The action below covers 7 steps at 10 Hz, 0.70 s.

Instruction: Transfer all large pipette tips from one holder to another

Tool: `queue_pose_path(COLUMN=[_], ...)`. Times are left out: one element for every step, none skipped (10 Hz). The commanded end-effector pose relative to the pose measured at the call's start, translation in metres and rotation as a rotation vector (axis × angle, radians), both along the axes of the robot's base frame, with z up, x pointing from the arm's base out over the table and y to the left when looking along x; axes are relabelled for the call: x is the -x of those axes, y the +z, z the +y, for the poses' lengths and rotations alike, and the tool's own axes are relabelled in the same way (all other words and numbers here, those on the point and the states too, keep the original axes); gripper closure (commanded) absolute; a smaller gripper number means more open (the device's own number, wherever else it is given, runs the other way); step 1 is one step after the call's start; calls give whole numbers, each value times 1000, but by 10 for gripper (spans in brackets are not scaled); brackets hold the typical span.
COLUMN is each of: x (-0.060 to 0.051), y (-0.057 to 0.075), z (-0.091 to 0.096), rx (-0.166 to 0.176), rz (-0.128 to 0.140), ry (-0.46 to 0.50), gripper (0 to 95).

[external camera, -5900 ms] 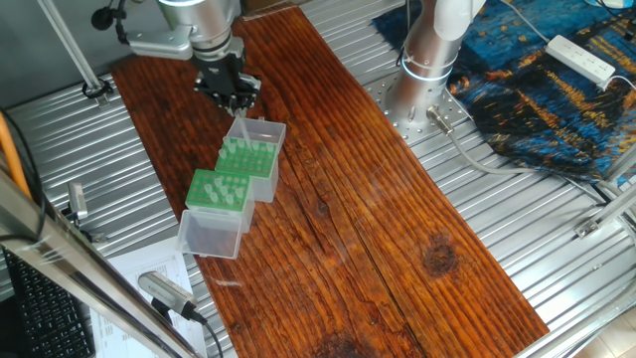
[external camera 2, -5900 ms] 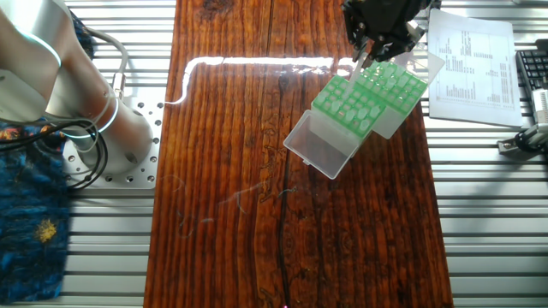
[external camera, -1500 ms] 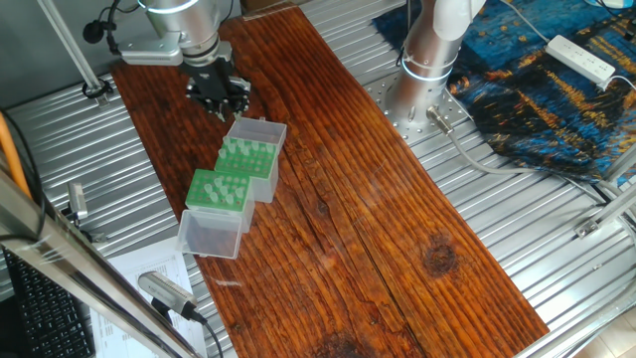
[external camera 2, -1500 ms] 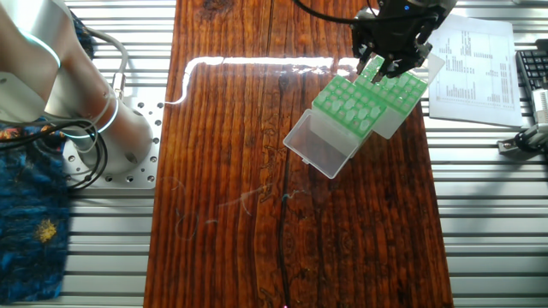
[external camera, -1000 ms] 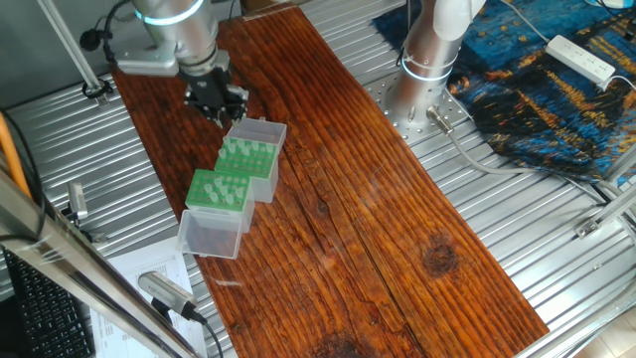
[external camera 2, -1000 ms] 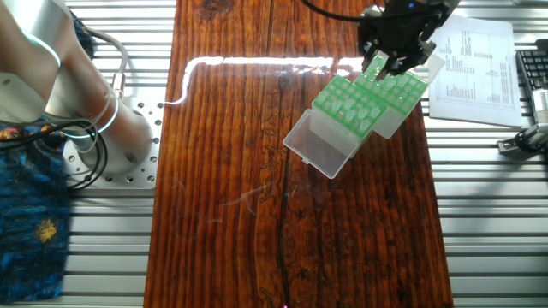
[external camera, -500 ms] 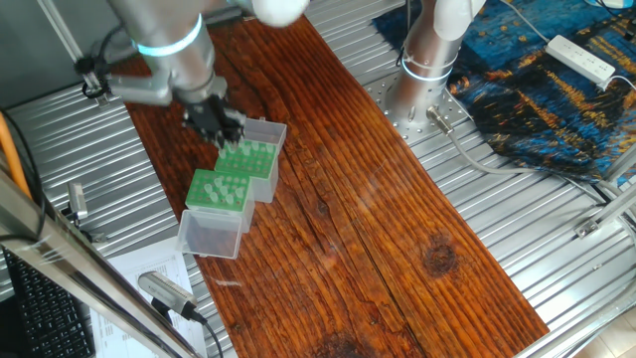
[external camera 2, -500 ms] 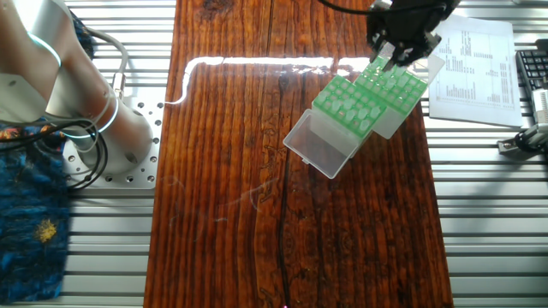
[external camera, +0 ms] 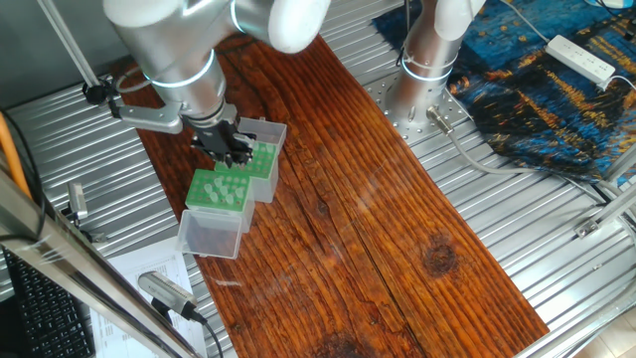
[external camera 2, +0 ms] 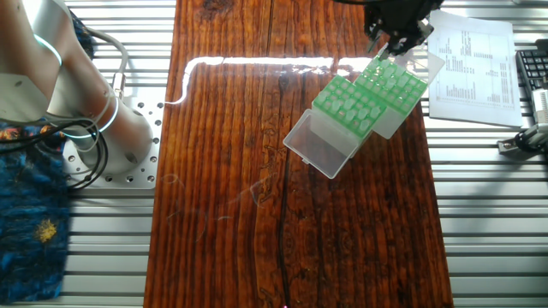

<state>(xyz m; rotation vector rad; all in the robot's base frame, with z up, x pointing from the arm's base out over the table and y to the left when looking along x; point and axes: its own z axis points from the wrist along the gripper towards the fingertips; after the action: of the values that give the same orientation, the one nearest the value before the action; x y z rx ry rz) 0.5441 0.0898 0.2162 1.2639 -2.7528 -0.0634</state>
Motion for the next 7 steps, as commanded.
queue_pose_path(x=[-2,-3,-5,-6,-7,-9,-11], y=[-3,-7,-11,-16,-19,-24,-28], z=[2,2,1,0,0,2,8], rx=[5,12,5,1,-1,-1,2], rz=[-4,-9,-21,-38,-45,-51,-53], ry=[-12,-18,-32,-52,-59,-69,-80], gripper=[760,760,760,760,760,760,760])
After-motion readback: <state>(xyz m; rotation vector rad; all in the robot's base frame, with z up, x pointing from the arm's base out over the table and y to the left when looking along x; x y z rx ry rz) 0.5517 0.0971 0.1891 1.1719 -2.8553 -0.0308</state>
